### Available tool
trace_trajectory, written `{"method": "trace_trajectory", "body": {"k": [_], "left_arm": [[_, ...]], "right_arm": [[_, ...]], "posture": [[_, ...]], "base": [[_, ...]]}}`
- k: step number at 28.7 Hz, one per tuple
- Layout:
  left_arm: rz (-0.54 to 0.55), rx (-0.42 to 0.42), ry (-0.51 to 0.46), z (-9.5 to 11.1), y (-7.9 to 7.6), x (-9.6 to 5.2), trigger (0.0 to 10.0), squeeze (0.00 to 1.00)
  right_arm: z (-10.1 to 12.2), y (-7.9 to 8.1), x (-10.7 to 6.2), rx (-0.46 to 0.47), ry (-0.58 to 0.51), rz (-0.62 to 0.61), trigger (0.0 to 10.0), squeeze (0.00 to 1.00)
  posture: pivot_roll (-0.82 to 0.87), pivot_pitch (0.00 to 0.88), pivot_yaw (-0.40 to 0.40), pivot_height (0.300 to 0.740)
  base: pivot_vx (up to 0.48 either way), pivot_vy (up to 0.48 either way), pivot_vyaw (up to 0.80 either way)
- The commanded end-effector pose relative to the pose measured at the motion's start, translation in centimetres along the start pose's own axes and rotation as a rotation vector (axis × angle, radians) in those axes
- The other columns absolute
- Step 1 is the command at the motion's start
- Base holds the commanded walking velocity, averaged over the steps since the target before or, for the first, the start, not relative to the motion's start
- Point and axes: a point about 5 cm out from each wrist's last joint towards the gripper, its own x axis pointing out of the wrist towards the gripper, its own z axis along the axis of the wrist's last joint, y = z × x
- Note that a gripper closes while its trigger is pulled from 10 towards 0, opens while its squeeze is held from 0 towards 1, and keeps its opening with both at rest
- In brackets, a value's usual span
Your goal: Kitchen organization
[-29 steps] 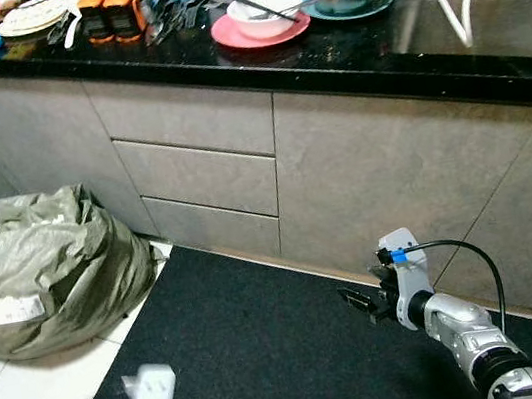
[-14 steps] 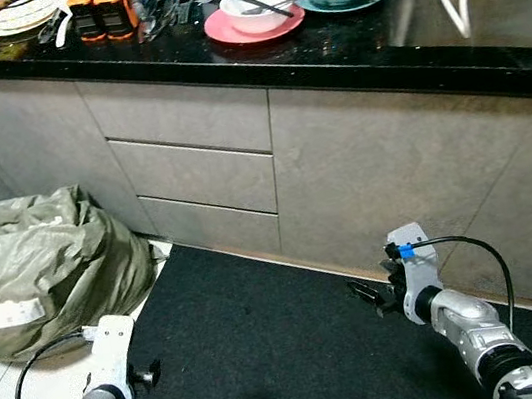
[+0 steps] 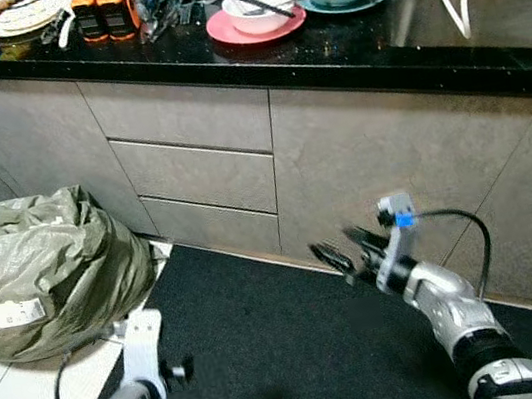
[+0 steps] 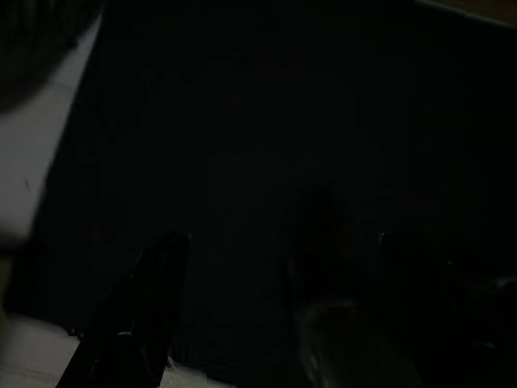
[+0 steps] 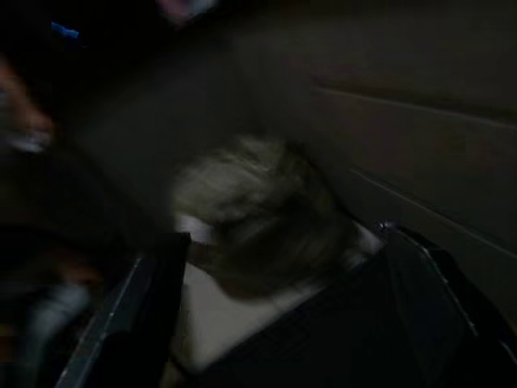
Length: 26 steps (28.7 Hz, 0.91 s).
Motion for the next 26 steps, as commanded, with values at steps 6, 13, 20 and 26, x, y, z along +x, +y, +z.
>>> {"method": "trace_trajectory", "body": {"k": [6, 13, 20, 26], "left_arm": [[-0.002, -0.016, 0.123, -3.1, -0.6, -0.4, 10.0, 0.00], [0.011, -0.011, 0.141, -3.2, -0.4, -0.5, 10.0, 0.00], [0.029, -0.022, 0.134, -2.5, -0.4, -0.2, 10.0, 0.00], [0.028, -0.018, 0.143, -2.7, -0.6, -0.2, 10.0, 0.00]], "right_arm": [[4.7, 4.7, 1.8, 0.026, -0.163, 0.280, 10.0, 0.00], [6.4, 7.9, 4.7, -0.083, -0.172, 0.339, 10.0, 0.00], [8.9, 11.1, 7.4, -0.085, -0.218, 0.342, 10.0, 0.00], [9.5, 13.0, 8.5, -0.087, -0.242, 0.370, 10.0, 0.00]], "posture": [[0.03, 0.122, 0.036, 0.740], [0.03, 0.131, 0.042, 0.740], [0.03, 0.124, 0.039, 0.740], [0.03, 0.111, 0.038, 0.740]], "base": [[0.317, 0.000, 0.00], [0.347, 0.000, 0.00], [0.359, 0.000, 0.00], [0.366, 0.000, 0.00]]}}
